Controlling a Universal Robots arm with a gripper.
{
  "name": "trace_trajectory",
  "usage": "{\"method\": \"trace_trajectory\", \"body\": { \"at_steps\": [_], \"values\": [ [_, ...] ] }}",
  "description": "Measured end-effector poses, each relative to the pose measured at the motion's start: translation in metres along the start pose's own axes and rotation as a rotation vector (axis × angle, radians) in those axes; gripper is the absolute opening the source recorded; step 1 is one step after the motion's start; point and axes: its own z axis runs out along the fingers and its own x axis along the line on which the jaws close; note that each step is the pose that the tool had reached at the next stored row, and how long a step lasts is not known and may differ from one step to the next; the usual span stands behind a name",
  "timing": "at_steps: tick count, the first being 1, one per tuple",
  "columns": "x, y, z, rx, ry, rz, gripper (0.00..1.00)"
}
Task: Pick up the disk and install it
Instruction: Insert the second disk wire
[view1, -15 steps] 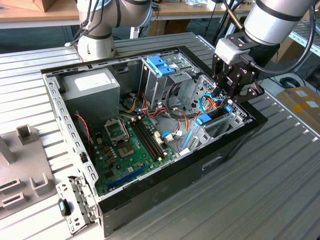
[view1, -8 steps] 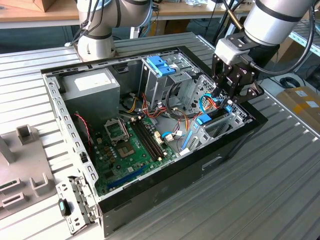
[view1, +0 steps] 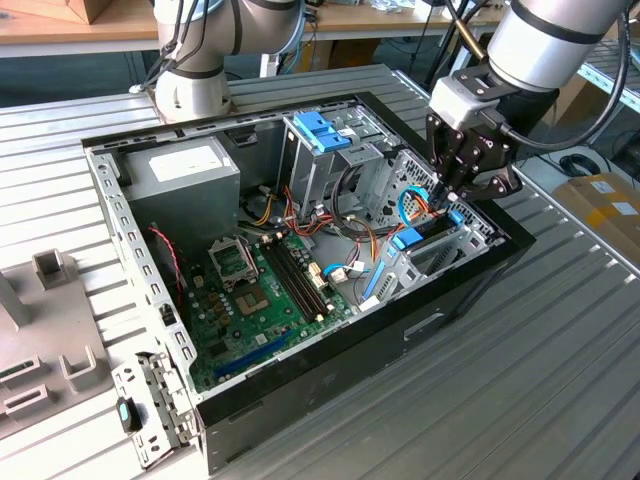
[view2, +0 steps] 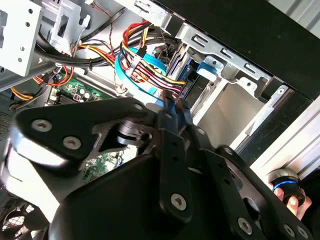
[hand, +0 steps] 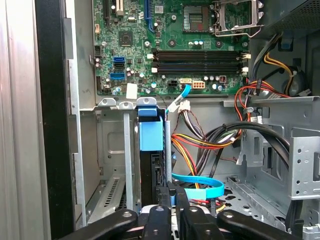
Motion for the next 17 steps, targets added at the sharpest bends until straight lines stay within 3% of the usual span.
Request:
{"method": "trace_trajectory", "body": {
  "at_steps": [9, 13, 15, 17],
  "values": [
    [0.0003, 0.0000, 0.0003, 0.0001, -0.0002, 0.000, 0.16],
    [0.0067, 0.0010, -0.0002, 0.0000, 0.0000, 0.000, 0.16],
    [0.0097, 0.0045, -0.0002, 0.0000, -0.0014, 0.000, 0.16],
    [0.0099, 0.0052, 0.0002, -0.0014, -0.0036, -0.034, 0.16]
  ]
}}
